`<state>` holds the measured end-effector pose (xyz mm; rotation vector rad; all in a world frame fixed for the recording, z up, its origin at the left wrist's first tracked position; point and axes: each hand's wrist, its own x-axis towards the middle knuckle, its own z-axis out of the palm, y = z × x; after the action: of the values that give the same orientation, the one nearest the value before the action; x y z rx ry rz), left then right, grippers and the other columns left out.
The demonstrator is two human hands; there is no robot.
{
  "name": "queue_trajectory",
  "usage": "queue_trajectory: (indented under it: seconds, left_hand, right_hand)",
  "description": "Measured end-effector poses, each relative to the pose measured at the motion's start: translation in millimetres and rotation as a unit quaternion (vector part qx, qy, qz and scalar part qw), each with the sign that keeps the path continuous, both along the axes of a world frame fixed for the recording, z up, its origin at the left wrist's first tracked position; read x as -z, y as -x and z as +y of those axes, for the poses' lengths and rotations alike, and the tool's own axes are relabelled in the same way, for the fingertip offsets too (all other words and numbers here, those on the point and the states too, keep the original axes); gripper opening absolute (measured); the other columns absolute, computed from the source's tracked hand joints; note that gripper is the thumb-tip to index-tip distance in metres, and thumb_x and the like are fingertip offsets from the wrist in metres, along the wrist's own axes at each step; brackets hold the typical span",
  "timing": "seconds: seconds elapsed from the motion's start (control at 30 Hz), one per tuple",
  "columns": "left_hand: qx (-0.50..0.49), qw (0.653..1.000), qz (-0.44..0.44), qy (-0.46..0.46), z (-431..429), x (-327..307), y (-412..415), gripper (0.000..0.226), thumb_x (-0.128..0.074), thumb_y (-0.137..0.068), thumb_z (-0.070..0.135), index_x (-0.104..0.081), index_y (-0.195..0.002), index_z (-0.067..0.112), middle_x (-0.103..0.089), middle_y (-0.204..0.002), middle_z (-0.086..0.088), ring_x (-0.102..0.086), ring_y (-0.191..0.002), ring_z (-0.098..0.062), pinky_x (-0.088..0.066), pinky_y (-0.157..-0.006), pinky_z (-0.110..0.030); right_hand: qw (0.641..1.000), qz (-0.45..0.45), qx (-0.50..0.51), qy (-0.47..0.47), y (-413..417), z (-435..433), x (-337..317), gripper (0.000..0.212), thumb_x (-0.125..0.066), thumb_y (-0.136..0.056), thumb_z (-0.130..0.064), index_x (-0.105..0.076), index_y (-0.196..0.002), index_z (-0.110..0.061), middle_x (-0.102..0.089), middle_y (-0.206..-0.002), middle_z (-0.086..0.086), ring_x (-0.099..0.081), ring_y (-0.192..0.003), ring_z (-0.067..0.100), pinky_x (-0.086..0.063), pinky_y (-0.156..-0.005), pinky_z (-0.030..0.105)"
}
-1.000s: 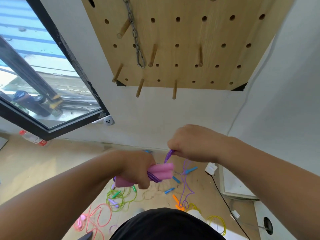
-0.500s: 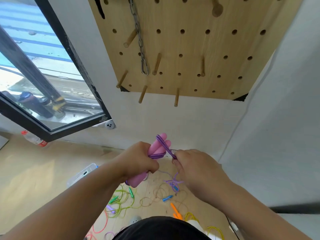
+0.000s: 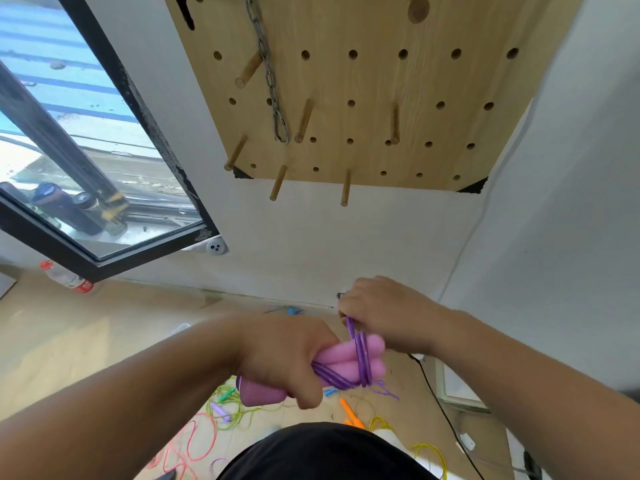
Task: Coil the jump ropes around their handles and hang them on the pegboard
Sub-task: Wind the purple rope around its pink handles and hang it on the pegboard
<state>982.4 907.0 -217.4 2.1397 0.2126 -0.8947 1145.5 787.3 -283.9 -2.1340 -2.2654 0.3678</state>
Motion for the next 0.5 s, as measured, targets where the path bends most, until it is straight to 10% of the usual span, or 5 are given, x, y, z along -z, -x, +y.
queue_trajectory:
  seconds: [0.27, 0.5]
  left_hand:
    - [0.043, 0.958, 0.035, -0.282, 16.4, 36.3, -6.6, 0.015, -0.068, -0.076, 0.023, -0.059, -0.085, 0.015, -0.062, -0.078, -0.003, -0.055, -0.066, -0.022, -0.041, -0.056, -0.028]
    - [-0.095, 0.944, -0.004, -0.315, 36.2, 52.5, -21.0, 0.014, -0.065, -0.071, 0.022, -0.057, -0.078, 0.013, -0.058, -0.073, -0.005, -0.055, -0.065, -0.023, -0.042, -0.056, -0.028]
  right_hand:
    - [0.996, -0.037, -0.028, 0.071, -2.5, 31.8, -46.6, 0.024, -0.046, -0.1, -0.034, -0.053, -0.084, -0.018, -0.047, -0.073, -0.004, -0.048, -0.07, 0.022, -0.035, -0.062, 0.033]
    - [0.993, 0.076, 0.086, 0.028, 20.3, 22.2, -35.5, 0.028, -0.043, -0.1, -0.039, -0.044, -0.08, -0.02, -0.045, -0.069, -0.005, -0.044, -0.062, 0.019, -0.03, -0.056, 0.035]
